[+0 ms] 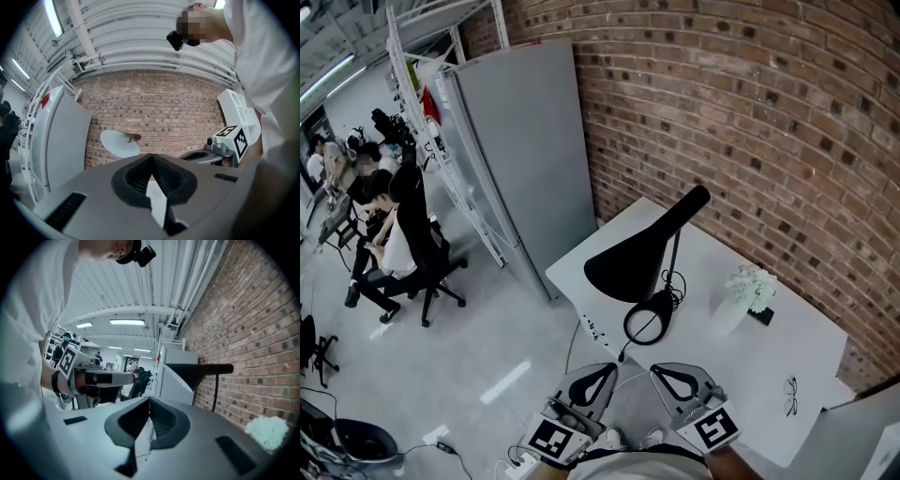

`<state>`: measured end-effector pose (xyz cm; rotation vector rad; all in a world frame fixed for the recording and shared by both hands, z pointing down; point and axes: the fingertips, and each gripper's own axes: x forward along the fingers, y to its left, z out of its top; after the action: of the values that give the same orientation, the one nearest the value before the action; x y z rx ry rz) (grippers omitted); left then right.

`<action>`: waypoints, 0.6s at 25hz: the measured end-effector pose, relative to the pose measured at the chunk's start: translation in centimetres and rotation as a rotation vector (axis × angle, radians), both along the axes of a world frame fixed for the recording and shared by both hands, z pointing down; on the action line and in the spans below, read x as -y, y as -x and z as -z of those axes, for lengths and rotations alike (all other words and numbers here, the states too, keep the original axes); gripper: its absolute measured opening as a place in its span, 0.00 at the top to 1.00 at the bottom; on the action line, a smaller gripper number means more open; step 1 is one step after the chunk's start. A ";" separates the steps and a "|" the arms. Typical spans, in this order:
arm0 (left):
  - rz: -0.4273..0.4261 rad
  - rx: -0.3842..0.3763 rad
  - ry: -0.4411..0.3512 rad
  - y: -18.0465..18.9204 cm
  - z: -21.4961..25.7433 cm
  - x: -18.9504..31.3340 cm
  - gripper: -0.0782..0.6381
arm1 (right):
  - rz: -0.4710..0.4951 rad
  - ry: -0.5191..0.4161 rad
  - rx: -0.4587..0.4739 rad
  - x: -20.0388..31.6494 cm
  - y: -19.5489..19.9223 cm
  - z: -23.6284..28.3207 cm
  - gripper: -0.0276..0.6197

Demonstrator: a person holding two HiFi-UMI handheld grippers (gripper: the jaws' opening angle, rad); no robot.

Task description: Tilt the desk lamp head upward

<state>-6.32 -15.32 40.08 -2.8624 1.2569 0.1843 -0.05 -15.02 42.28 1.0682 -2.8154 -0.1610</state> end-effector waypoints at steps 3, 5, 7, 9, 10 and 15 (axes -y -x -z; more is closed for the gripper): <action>0.005 -0.005 -0.002 0.2 -0.1 0.1 0.88 | -0.007 0.001 -0.004 0.0 -0.1 0.1 0.93; 0.008 -0.007 -0.001 0.3 0.0 0.1 0.88 | -0.006 -0.001 -0.009 0.0 0.0 0.2 0.93; 0.009 -0.007 -0.002 0.4 0.0 0.2 0.88 | -0.008 -0.002 -0.010 0.0 0.0 0.3 0.93; 0.007 -0.006 -0.003 0.5 0.0 0.1 0.88 | -0.009 -0.004 -0.017 0.1 0.0 0.3 0.93; 0.006 -0.007 -0.004 0.5 0.1 0.1 0.88 | -0.009 -0.006 -0.019 0.1 0.0 0.4 0.93; 0.008 -0.013 0.000 0.5 -0.1 0.1 0.88 | -0.035 -0.021 0.027 0.2 -0.6 1.3 0.93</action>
<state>-6.82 -15.38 40.17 -2.8601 1.2702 0.2029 0.58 -15.19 40.94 1.1324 -2.8230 -0.1746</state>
